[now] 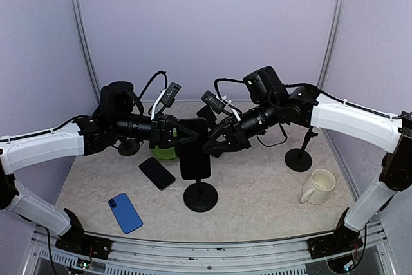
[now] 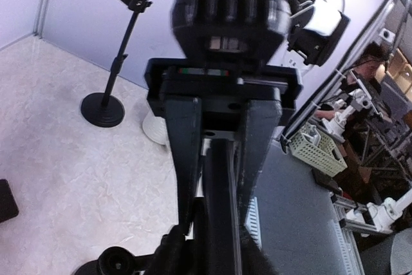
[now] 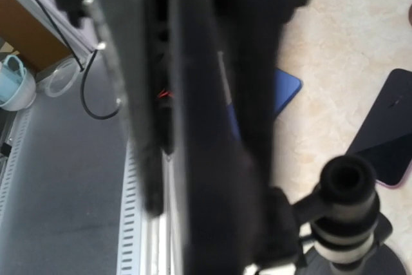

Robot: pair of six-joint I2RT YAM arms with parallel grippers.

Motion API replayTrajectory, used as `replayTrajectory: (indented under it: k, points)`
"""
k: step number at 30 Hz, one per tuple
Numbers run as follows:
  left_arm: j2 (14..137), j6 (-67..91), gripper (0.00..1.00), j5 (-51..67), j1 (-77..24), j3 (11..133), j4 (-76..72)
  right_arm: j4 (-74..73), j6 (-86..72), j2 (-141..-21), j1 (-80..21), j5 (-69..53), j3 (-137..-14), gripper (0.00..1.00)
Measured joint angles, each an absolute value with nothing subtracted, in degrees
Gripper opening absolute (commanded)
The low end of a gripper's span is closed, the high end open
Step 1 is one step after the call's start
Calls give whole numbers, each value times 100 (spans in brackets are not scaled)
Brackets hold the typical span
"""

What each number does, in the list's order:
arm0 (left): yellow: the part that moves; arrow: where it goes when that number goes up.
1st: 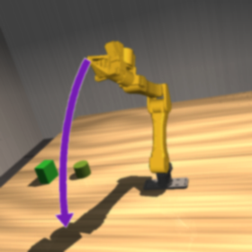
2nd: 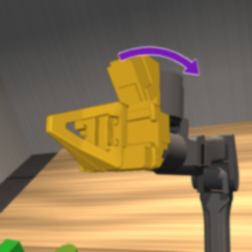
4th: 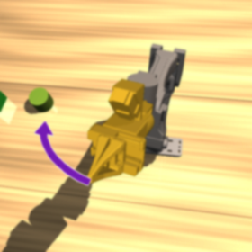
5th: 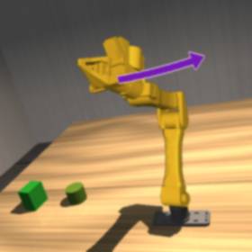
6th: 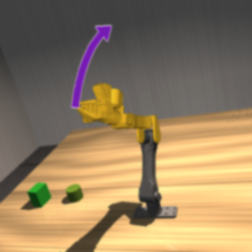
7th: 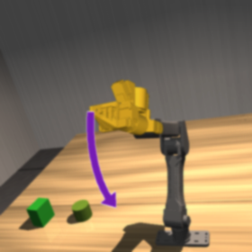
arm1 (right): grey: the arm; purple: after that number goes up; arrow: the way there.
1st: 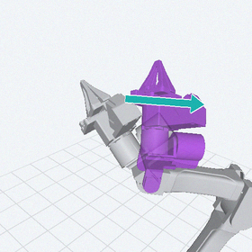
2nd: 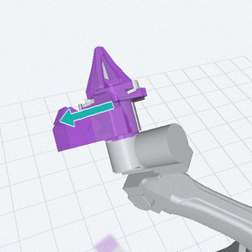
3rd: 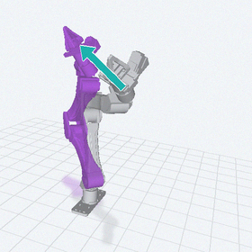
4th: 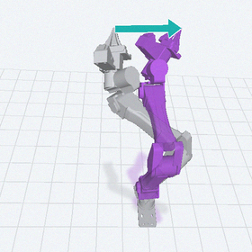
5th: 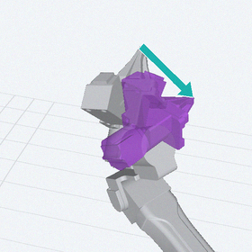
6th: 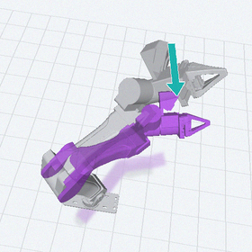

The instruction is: Place the phone on the phone stand

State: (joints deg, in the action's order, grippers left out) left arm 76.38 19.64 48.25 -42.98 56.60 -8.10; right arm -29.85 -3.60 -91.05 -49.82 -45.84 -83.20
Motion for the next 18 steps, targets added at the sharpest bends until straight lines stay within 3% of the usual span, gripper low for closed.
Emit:
replayTrajectory:
  k: [1, 2, 3, 18]
  points:
    - [7638, 1957, 67, 4703, -4316, 5660, -784, -2985, -331, -9118, -4987, -4589, -8326, 0]
    - [7640, 1933, 94, 4574, -4327, 5664, -729, -3002, -318, -9129, -4987, -4587, -8350, 0]
    - [7638, 1911, 98, 4421, -4346, 5677, -652, -3024, -305, -9139, -4987, -4563, -8377, 0]
    - [6250, 1728, 99, 2497, -4418, 6049, 242, -3540, -268, -9325, -4292, -4095, -9067, 0]
